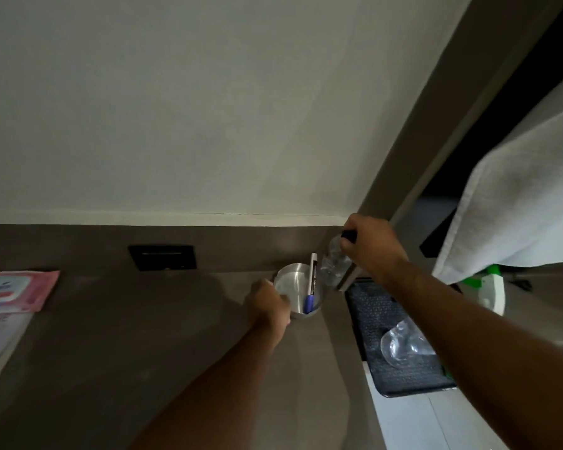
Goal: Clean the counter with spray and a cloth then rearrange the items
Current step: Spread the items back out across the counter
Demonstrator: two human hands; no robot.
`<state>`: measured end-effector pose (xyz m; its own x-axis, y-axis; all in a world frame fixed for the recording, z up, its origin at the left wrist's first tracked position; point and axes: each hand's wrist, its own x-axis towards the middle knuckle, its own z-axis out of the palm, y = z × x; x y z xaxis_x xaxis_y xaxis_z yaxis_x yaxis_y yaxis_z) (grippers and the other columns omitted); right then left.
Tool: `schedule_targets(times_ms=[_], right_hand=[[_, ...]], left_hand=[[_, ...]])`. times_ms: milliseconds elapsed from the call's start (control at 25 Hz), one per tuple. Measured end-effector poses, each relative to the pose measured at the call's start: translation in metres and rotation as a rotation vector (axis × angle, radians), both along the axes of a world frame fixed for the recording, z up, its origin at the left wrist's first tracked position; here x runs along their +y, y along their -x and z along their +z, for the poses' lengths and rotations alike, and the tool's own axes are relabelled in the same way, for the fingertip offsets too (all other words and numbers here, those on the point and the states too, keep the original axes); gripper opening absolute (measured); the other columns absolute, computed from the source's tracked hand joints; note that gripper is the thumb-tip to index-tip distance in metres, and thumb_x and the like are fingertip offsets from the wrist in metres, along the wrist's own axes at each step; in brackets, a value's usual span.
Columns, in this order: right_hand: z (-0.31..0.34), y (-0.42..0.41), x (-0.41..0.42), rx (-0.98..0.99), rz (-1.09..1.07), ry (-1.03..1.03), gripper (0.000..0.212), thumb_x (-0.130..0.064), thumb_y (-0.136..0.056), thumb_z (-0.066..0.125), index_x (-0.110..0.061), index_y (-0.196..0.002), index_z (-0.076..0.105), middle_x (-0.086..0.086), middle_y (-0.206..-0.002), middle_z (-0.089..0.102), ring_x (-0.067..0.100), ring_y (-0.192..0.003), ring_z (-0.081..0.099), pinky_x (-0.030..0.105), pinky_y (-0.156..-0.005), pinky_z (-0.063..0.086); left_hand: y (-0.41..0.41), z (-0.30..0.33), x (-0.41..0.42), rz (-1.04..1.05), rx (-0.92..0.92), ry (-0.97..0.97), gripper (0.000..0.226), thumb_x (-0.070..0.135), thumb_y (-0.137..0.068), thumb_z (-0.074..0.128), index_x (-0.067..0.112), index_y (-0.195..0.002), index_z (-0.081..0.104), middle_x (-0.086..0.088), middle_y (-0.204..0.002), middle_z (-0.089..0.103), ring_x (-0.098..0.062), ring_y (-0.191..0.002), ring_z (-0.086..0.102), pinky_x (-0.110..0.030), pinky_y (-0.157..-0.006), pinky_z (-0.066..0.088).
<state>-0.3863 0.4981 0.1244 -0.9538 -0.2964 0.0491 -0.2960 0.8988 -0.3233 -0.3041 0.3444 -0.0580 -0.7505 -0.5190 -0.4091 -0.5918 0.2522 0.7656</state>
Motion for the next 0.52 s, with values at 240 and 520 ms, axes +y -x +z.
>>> schedule_targets(times_ms=[240,520], right_hand=[[-0.006,0.008,-0.005,0.124,0.075,-0.282,0.011,-0.004,-0.092,0.055,-0.008,-0.1,0.061,0.013,-0.097,0.063,0.028,-0.08,0.064,0.035,-0.068,0.054],[0.002,-0.008,-0.011,0.081,0.063,-0.362,0.028,-0.002,-0.09,0.057,-0.006,-0.118,0.058,0.016,-0.116,0.058,0.033,-0.093,0.066,0.038,-0.074,0.054]], left_hand=[[0.011,-0.006,0.011,0.147,-0.037,-0.057,0.021,0.009,-0.078,0.052,0.01,-0.098,0.052,-0.018,-0.086,0.069,-0.031,-0.062,0.071,-0.042,-0.052,0.06],[-0.006,0.009,0.012,0.204,0.01,-0.359,0.026,0.014,-0.098,0.05,0.01,-0.123,0.051,-0.021,-0.085,0.069,-0.022,-0.056,0.064,-0.028,-0.046,0.052]])
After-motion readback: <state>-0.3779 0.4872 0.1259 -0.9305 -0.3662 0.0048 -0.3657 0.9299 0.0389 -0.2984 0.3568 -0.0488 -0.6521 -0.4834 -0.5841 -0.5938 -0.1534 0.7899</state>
